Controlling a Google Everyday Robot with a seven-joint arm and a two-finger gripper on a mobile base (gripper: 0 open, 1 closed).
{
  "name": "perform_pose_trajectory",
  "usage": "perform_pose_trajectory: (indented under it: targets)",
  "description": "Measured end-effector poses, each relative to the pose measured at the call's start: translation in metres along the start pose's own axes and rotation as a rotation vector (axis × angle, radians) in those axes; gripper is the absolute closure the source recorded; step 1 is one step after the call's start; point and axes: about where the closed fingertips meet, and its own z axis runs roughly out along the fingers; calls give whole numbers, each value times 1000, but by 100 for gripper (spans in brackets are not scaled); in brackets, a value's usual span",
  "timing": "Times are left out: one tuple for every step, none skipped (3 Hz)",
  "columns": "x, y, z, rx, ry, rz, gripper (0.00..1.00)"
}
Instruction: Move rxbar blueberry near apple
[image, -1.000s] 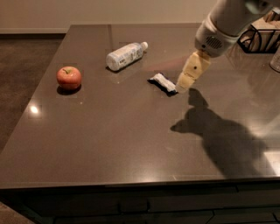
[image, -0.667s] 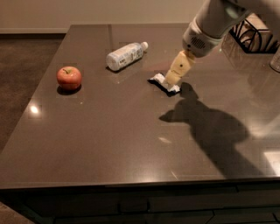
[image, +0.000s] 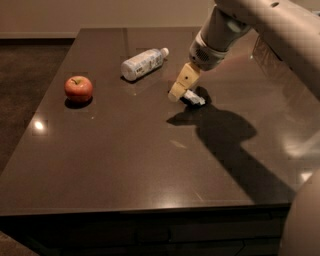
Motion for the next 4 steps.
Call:
perform_pose_trajectory:
  targets:
    - [-6,1,21,-6,39,12,0]
    - [-7,-5,34,-10,78,24,0]
    - [-2,-13,44,-16,109,37,0]
    - [3,-22,50,-19,127,46,0]
